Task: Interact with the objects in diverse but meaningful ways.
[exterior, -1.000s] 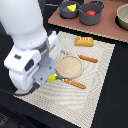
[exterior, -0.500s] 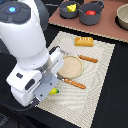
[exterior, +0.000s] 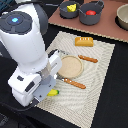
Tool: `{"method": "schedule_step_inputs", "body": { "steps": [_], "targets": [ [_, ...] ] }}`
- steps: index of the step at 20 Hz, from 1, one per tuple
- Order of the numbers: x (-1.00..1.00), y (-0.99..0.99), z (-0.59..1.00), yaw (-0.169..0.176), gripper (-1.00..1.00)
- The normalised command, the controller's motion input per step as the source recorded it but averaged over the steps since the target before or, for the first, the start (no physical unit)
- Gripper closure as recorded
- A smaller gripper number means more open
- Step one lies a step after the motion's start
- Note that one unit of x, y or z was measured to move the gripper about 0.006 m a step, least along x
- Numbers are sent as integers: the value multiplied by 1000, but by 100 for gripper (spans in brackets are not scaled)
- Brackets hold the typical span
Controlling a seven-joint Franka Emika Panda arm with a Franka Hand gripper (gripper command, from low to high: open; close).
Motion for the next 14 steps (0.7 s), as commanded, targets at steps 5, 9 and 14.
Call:
{"method": "schedule_step_inputs", "body": {
  "steps": [5, 9, 14],
  "targets": [
    [110, 10, 1000, 0, -100],
    [93, 49, 988, 0, -100],
    [103, 525, 430, 27, -100]
  ]
}}
